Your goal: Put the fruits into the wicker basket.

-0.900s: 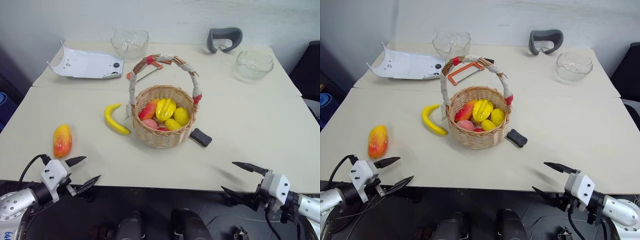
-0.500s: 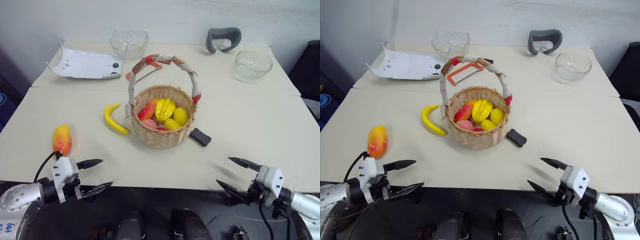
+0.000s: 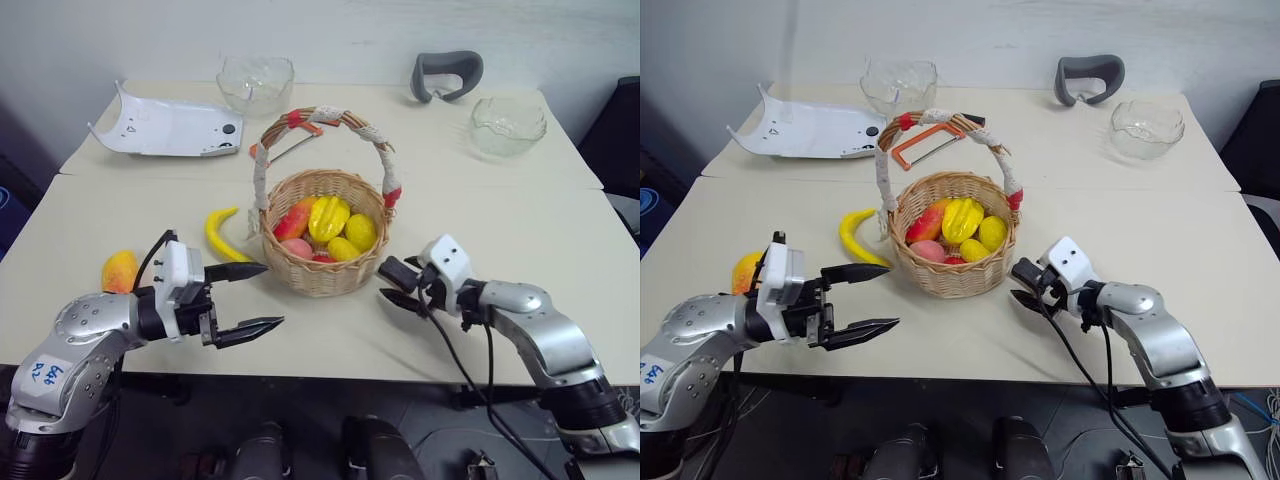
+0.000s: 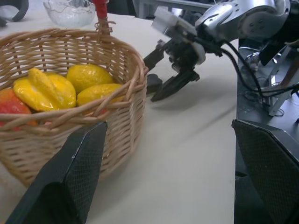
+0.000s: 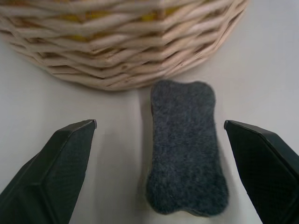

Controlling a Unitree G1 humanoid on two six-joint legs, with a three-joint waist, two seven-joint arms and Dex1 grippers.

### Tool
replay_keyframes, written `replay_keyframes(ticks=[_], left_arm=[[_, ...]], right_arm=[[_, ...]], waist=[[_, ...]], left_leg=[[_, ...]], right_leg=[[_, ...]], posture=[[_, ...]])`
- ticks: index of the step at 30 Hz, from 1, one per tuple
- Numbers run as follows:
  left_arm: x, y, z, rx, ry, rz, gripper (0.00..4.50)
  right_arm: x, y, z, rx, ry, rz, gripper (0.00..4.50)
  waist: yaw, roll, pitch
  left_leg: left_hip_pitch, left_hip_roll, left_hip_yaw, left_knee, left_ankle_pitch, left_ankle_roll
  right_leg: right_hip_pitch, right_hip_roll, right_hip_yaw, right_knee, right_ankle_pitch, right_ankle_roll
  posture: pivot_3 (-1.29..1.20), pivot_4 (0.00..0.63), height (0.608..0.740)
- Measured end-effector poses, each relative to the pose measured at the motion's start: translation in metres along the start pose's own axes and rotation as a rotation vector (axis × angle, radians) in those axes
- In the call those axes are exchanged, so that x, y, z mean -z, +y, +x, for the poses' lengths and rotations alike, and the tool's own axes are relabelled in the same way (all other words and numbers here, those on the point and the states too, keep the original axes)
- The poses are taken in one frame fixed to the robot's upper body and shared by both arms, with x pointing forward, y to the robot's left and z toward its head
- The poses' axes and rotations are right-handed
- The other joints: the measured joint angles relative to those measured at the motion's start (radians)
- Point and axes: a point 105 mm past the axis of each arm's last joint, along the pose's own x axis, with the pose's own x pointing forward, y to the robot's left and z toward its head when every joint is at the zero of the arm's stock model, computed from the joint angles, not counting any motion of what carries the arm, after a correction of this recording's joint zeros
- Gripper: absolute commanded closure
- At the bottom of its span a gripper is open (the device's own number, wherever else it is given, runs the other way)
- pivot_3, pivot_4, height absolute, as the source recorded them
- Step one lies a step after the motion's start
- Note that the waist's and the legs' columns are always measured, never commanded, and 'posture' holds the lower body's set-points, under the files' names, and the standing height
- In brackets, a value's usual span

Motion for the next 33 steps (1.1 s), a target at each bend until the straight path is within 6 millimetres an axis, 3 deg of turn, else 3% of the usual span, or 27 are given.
replay_keyframes(ticks=[7,9,12,15,18,21,23,26,29,33], left_arm=[[0.001,-0.001,0.000,0.022,0.031,0.053,0.00],[0.003,-0.004,0.001,0.046,0.038,0.058,0.00],[0.004,-0.006,0.004,0.063,0.042,0.058,0.00],[0.003,-0.007,0.005,0.075,0.033,0.061,0.00],[0.003,-0.008,0.007,0.081,0.023,0.055,0.00],[0.000,-0.008,0.013,0.096,-0.008,0.058,0.00],[-0.003,-0.005,0.017,0.111,-0.021,0.064,0.00],[-0.006,0.003,0.018,0.109,-0.027,0.069,0.00],[-0.007,0.007,0.019,0.112,-0.033,0.072,0.00],[-0.010,0.010,0.018,0.112,-0.055,0.091,0.00]], right_arm=[[0.003,0.004,0.003,-0.047,0.008,0.054,2.91],[0.008,0.008,-0.003,-0.074,-0.009,0.082,3.27],[0.014,0.009,-0.025,-0.082,-0.045,0.141,3.27],[0.014,-0.001,-0.062,-0.037,-0.048,0.222,3.27],[0.023,-0.039,-0.106,0.162,0.000,0.217,3.27],[0.048,-0.086,-0.142,0.397,0.075,0.201,3.27],[0.066,-0.111,-0.153,0.491,0.093,0.206,3.27],[0.083,-0.134,-0.153,0.550,0.116,0.187,3.27],[0.081,-0.154,-0.152,0.621,0.079,0.223,3.27],[0.081,-0.157,-0.150,0.606,0.048,0.298,1.97]], waist=[[0.001,0.000,0.000],[0.002,0.000,0.000],[0.008,0.000,0.000],[0.007,0.000,0.000],[0.007,0.000,0.000],[0.003,0.000,0.000],[0.000,0.000,0.000],[-0.012,0.000,0.000],[-0.023,0.000,0.000],[-0.022,0.000,0.000]], left_leg=[[0.002,0.000,0.000,0.001,-0.002,0.006],[0.002,0.000,0.000,0.001,-0.002,0.006],[0.001,0.000,0.000,0.001,-0.002,0.006],[0.001,0.000,0.000,0.001,-0.003,0.007],[0.002,0.000,0.001,0.002,-0.004,0.008],[0.003,0.000,0.003,0.002,-0.004,0.008],[0.005,0.000,0.006,0.002,-0.003,0.008],[0.005,0.001,0.007,0.001,-0.001,0.005],[0.005,0.002,0.007,0.001,0.002,-0.001],[0.005,0.004,0.007,0.001,0.003,-0.003]], right_leg=[[0.001,0.000,0.001,0.002,0.001,0.001],[0.001,0.000,0.001,0.002,0.001,0.001],[0.001,0.000,0.001,0.001,0.001,0.001],[0.001,-0.001,0.001,0.000,0.001,0.002],[0.003,-0.001,0.002,0.000,0.001,0.002],[0.003,0.000,0.002,0.000,0.001,0.002],[0.003,0.001,0.004,0.000,0.001,0.002],[0.002,0.004,0.006,0.001,0.001,0.002],[0.001,0.004,0.007,0.002,0.001,0.002],[0.001,0.007,0.008,0.002,0.001,0.002]], posture=[[0.00,0.150,0.740],[0.00,0.150,0.740],[0.00,0.150,0.740],[0.00,0.150,0.740],[0.00,0.150,0.740],[0.00,0.150,0.740],[0.00,0.150,0.740],[0.00,0.150,0.740],[0.00,0.150,0.740],[0.00,0.150,0.740]])
